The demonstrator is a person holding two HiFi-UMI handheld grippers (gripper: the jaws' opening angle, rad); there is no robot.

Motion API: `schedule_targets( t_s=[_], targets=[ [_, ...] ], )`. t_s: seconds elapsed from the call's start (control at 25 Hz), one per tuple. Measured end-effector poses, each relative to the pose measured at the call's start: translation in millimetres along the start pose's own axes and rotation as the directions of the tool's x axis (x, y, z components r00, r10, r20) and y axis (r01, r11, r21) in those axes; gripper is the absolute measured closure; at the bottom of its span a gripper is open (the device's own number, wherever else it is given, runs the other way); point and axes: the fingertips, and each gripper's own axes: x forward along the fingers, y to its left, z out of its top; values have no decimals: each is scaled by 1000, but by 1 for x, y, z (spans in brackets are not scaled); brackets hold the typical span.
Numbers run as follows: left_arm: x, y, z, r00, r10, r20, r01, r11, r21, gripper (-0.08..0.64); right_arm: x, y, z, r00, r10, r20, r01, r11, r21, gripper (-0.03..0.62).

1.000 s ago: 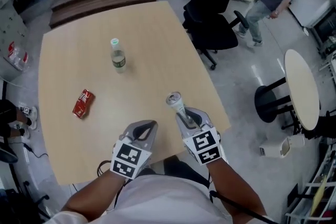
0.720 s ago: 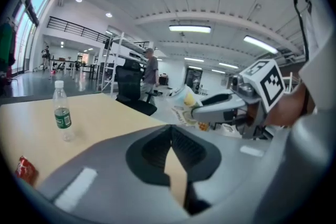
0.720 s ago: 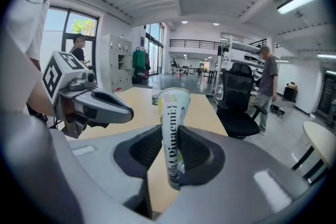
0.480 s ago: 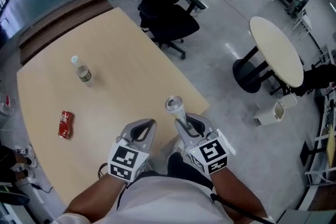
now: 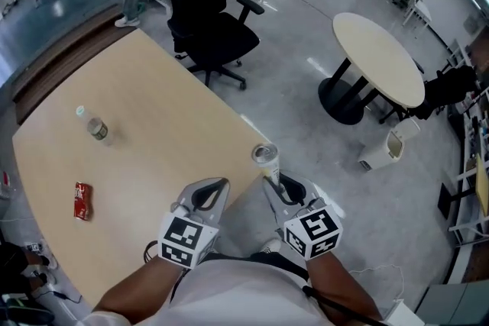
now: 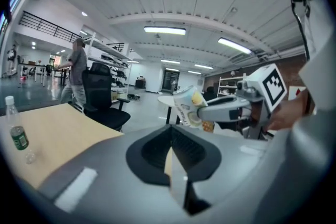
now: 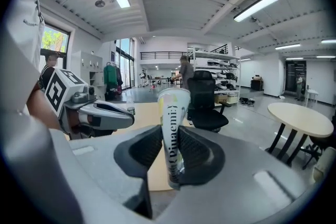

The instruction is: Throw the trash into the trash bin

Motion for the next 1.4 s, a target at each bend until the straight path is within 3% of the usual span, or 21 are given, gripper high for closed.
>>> schedule_targets(
  t_s=[0.48,0.8,1.12,1.4],
  targets=[
    [75,-81,31,996,-84,1,84,995,49,551,-75,-92,-12,992,-113,60,107,991,85,492],
    [131,-158,48,983,-184,-22,185,977,102,551,-148,-156,-33,970,-230,80,219,967,134,492],
    [187,-263,61,939,-342,-26,341,925,165,551,-254,-214,-57,919,-383,93,365,917,161,494],
    [225,-335,61,876,-475,-82,481,855,194,551,-324,-250,-83,850,-519,96,491,844,217,494]
  ],
)
